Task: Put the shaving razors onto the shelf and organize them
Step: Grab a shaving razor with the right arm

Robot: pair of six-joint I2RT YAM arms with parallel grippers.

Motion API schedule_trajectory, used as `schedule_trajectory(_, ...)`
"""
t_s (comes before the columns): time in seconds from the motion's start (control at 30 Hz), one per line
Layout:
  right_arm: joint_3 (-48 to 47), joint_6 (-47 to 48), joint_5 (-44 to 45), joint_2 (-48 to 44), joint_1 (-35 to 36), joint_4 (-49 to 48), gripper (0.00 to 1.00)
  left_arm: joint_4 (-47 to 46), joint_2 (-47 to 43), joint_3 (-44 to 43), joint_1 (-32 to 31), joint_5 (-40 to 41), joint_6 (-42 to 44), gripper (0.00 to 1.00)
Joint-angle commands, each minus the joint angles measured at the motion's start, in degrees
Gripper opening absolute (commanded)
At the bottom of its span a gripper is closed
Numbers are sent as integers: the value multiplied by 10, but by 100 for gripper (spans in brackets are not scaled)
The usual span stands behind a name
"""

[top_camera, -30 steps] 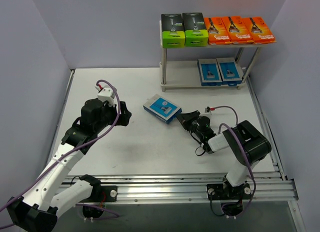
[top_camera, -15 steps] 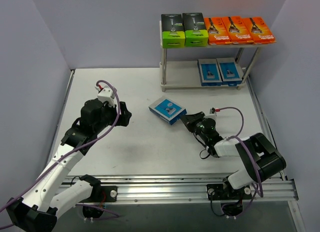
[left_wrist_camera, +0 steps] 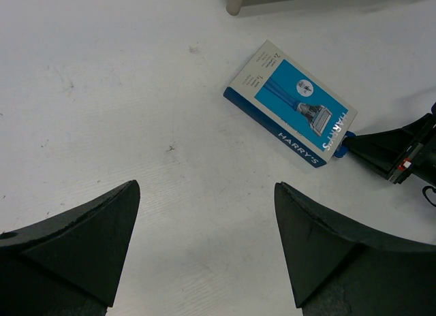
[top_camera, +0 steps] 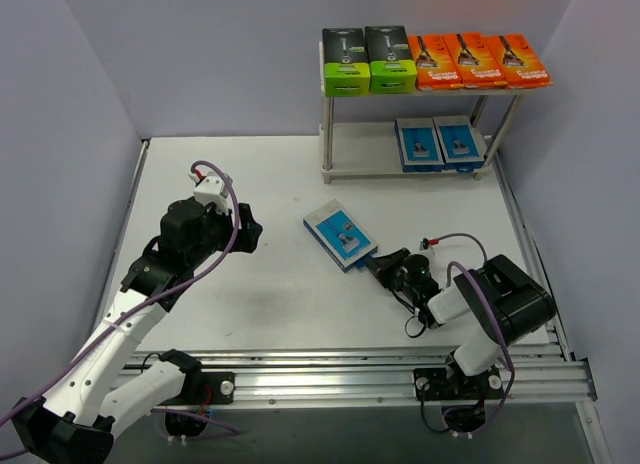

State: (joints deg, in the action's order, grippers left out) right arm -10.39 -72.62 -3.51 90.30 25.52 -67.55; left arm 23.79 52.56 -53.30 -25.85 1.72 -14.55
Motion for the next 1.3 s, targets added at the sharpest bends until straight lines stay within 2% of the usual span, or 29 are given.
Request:
schedule_trajectory(0.0,7,4,-7,42,-4,-93,0,-9,-10,-17,-3,9,-1,89)
schedule_trajectory(0.13,16,-2,-14,87,-2,-147,0,-9,-10,-17,-3,7,-1,89)
schedule_trajectory(0.2,20,-3,-17,110,0,-174,7,-10,-10,-17,-3,6,-1,89)
schedule_trajectory(0.23,23,-6,-17,116,-1,-182,20,-10,-9,-17,-3,6,-1,89)
schedule_trajectory(0.27,24,-9,-17,123,0,-198,23,-9,-10,-17,-3,5,-1,89)
schedule_trajectory(0.47,25,-20,-22,165,0,-247,32,-10,-9,-17,-3,3,-1,89)
schedule_trajectory(0.57,22,-25,-26,181,-2,-266,32,-12,-8,-16,-3,2,-2,89)
schedule_trajectory(0.7,18,-29,-28,196,-1,-275,23,-12,-5,-17,-3,0,-2,89)
schedule_trajectory(1.0,2,-35,-32,206,-2,-282,22,-14,-2,-17,-3,-3,-3,89)
schedule_trajectory(1.27,-10,-48,-33,209,-2,-288,10,-13,-1,-16,-3,-2,-3,89)
